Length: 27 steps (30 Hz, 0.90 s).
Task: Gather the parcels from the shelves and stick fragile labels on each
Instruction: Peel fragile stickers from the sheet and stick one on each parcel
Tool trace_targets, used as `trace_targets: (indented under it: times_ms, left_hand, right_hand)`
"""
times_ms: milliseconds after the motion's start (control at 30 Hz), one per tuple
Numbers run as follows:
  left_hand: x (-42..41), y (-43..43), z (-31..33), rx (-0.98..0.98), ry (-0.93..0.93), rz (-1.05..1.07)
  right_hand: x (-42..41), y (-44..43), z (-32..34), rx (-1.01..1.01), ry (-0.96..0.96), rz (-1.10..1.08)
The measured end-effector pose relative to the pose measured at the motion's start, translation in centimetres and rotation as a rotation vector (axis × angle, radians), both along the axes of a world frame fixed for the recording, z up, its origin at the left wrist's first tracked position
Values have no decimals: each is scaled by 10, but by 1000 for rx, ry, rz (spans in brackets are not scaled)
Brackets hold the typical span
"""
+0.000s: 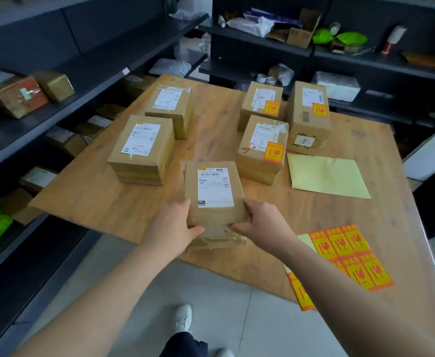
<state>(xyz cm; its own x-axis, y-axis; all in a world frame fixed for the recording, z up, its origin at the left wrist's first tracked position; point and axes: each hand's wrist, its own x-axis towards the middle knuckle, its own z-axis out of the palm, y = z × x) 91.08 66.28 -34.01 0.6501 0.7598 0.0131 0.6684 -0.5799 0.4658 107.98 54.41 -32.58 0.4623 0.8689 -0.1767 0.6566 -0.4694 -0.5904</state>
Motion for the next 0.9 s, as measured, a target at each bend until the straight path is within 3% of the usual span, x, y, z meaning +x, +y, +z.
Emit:
trace_targets:
  times_ms: [333,533,733,900]
  left_hand:
    - [6,-24,-19,-12,96,-175]
    - [-3,-24,-23,-19,172,-248]
    - [19,-31,-14,198,90,-318]
    - [64,-65,-6,262,17,-439]
  right_hand:
    - [-19,-42,-30,-44,-82,-169]
    - [-21,-50,-40,-82,-73,-163]
    - [4,-82,-41,-119,-207,-213]
    - [45,-120,-44,-184,-254,-262]
